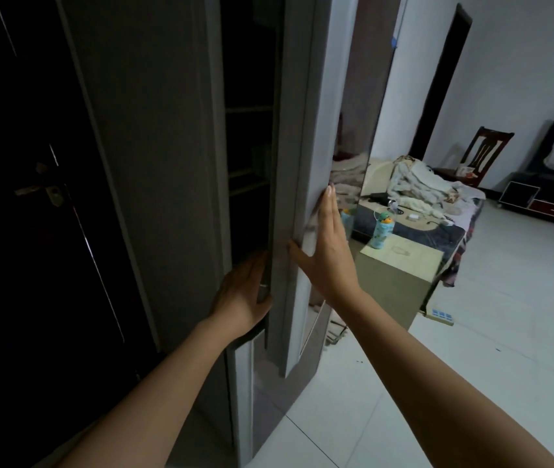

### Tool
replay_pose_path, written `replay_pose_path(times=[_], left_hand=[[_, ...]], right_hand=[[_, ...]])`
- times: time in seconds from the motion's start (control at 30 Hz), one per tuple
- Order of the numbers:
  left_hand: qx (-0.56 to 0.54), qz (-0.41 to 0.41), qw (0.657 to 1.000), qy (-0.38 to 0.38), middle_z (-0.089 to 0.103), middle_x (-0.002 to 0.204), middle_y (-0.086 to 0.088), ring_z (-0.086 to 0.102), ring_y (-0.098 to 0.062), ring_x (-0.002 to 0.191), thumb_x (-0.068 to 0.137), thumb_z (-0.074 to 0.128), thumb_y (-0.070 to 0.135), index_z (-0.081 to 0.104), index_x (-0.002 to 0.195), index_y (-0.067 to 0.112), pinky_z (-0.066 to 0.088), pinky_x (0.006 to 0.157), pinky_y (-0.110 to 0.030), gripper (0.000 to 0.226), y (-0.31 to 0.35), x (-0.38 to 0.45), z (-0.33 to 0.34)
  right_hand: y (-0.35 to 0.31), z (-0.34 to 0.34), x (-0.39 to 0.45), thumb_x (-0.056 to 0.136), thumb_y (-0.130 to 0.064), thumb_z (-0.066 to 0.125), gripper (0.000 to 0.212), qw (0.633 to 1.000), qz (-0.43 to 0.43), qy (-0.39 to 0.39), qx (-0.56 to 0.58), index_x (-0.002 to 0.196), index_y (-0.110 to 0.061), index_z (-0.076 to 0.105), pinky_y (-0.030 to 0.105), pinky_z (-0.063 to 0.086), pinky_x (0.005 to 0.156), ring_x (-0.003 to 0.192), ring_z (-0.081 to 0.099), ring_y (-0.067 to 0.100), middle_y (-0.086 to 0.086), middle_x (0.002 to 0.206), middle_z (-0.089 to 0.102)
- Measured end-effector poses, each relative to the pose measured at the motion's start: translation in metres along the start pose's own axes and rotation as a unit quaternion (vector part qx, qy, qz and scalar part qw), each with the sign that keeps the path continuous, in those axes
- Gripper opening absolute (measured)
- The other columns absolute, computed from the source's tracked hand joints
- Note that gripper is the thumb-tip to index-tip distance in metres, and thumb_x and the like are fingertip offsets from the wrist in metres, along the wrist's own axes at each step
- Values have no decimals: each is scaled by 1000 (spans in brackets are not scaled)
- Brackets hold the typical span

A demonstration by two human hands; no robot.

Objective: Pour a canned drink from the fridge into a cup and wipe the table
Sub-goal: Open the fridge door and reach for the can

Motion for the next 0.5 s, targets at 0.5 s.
replay_pose_path(times=[0.5], left_hand=[[15, 79, 996, -30, 20, 154, -1, 24, -19, 140, 88, 57, 28, 5, 148, 25, 21, 113, -31, 80, 146, -35, 84]], right_hand=[[91, -125, -88, 87, -12, 60, 72, 995, 2, 91, -41, 145, -6, 17, 26, 32, 99, 133, 36, 27, 13, 149, 30]])
Point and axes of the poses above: each hand's wrist, its own x-axis towards the middle knuckle, its own z-axis out of the palm, y = z × x, the point moved 9 cm from there along x, towards the middle knuckle
